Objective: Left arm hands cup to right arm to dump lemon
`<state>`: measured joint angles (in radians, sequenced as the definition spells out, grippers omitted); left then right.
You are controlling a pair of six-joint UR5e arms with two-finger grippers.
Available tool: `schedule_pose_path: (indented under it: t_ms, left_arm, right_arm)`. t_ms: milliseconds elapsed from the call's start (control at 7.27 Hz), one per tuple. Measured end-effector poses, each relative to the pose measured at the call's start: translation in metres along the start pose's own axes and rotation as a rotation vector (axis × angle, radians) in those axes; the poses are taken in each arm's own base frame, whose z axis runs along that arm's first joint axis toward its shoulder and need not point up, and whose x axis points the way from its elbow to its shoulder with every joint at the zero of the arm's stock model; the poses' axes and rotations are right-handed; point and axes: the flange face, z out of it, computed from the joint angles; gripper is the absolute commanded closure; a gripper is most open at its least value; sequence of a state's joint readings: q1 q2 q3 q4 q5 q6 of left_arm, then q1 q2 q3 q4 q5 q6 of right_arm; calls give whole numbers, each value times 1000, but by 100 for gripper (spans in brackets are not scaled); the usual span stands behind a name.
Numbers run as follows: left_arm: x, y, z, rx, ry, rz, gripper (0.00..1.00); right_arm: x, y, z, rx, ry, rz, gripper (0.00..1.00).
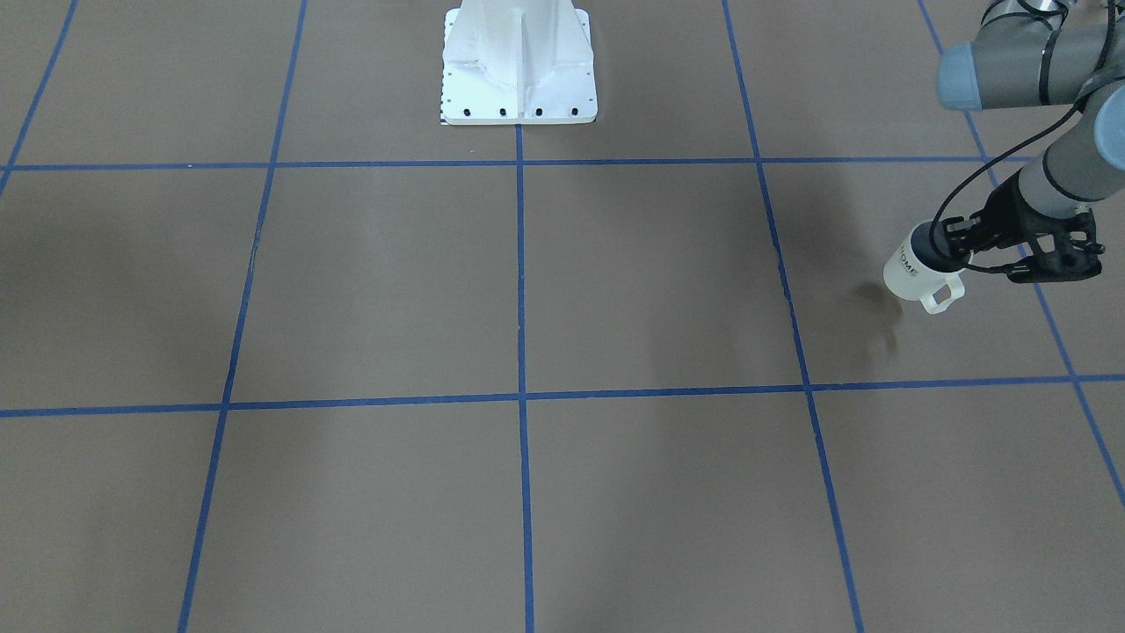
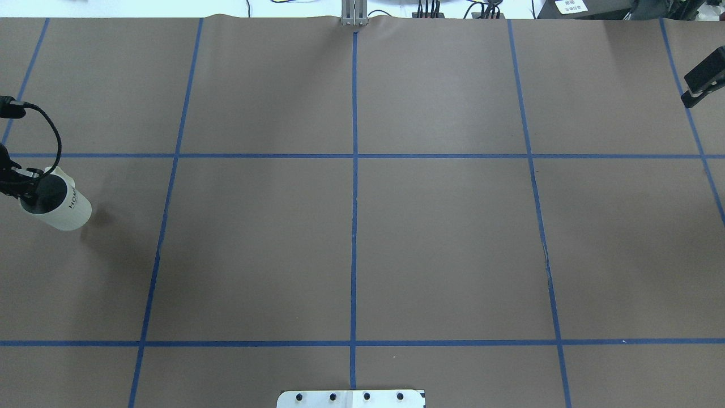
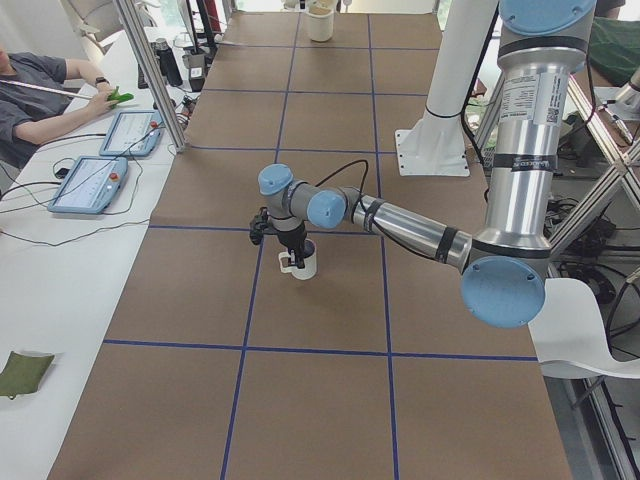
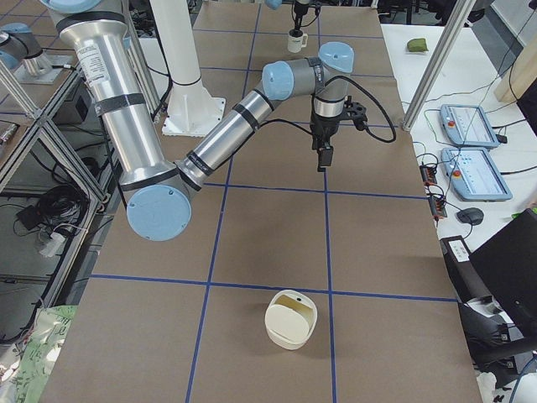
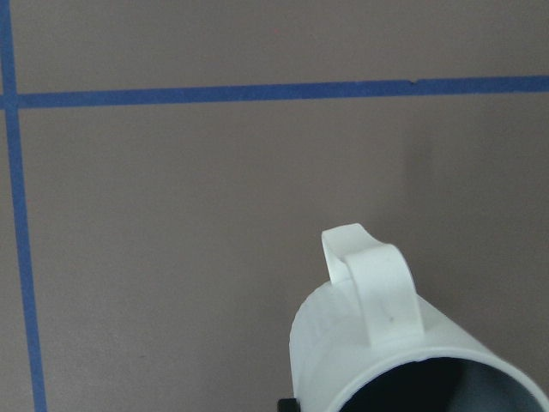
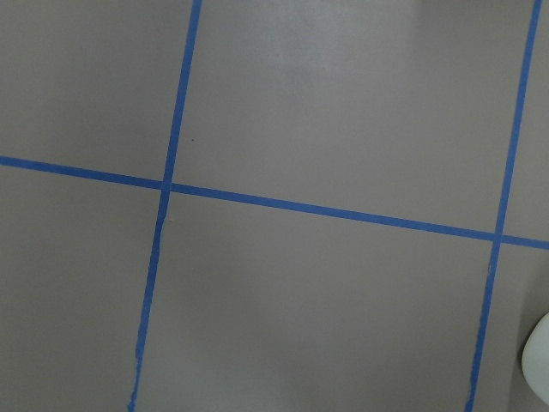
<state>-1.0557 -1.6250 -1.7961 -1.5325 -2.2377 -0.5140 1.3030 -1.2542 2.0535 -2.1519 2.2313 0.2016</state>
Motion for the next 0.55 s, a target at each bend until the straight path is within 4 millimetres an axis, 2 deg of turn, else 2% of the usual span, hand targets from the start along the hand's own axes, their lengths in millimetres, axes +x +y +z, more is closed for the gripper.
schedule_pose_path:
  t_ms: [138,275,413,550]
  left_arm:
    - [1,1,11,-19,-6,5,71]
    - [0,0,20,-33,-12,6,26]
    - [-1,0,25,-42,-16,8,0]
    - [0,0,25,-40,-14,14,0]
  right_arm:
    - [-2,1,1,-1,-8,-3,0]
    - [-4,2,0,-3,-28,-5,0]
    - [-7,2,0,-7,-57,-6,0]
    - [-7,3,-2,-8,-74,-4,0]
